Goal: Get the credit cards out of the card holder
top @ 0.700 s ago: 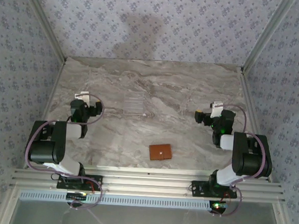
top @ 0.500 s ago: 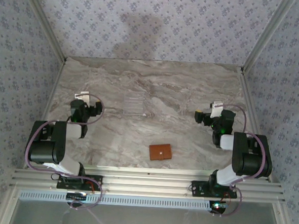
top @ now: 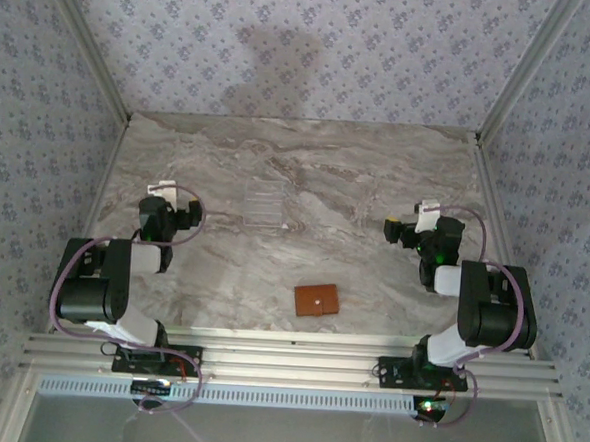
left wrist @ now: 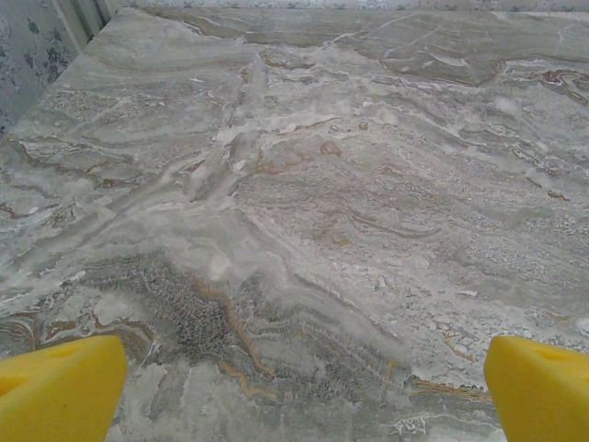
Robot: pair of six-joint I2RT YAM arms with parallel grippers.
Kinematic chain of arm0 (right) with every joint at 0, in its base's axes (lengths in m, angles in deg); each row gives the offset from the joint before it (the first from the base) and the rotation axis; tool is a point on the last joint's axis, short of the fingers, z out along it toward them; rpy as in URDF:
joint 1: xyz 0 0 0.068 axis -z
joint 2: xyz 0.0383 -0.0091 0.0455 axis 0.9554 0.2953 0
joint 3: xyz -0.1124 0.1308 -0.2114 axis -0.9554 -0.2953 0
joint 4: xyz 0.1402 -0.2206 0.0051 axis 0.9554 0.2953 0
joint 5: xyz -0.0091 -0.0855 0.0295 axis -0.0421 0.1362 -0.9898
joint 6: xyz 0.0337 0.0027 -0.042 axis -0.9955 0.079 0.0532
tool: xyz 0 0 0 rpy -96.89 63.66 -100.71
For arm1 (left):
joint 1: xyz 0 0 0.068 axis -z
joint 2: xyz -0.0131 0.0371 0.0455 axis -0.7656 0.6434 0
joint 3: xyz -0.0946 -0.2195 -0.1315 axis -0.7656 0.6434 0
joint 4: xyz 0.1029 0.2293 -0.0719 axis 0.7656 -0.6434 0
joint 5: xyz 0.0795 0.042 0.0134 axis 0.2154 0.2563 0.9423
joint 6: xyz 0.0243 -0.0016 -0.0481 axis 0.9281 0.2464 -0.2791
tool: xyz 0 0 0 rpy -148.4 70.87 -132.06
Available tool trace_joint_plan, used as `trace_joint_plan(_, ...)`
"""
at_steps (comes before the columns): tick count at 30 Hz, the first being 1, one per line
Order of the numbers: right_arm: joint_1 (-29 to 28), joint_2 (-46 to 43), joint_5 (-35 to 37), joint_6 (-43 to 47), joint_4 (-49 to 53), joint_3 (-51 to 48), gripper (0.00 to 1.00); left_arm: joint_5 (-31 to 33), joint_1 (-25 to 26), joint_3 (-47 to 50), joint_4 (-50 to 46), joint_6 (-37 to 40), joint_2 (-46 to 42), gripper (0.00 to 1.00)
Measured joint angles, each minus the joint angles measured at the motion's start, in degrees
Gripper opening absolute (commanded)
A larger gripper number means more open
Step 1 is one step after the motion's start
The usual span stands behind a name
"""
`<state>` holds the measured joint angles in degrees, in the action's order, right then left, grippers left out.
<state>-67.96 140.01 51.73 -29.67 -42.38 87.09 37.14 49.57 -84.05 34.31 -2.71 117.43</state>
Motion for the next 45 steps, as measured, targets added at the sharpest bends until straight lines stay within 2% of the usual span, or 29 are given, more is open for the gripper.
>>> trace_joint_plan(20, 0.04, 0.0, 1.14, -0.09, -0.15, -0.02, 1.0, -0.26, -0.26, 0.0, 0.0, -0.02, 0.0, 1.0)
trace_joint_plan(25, -0.59, -0.63, 3.54, -0.09, 2.21, 0.44, 1.0, -0.15, 0.2, -0.04, -1.62, 0.61, -0.44, 1.0)
trace_joint_plan(37, -4.24, -13.25, 8.26, -0.31, 26.64, 9.53, 0.99, 9.7, 9.49, -10.71, -25.62, 0.28, -10.58, 1.0)
trace_joint_plan(42, -8.09, -17.97, 10.29, -0.81, 37.48, 11.93, 0.97, 9.66, 10.51, -14.05, -36.48, -6.16, -13.68, 0.99)
trace_joint_plan(45, -10.82, -20.35, 11.43, -1.18, 42.62, 12.46, 0.97, 8.28, 10.51, -19.23, -45.0, -10.99, -13.11, 0.99)
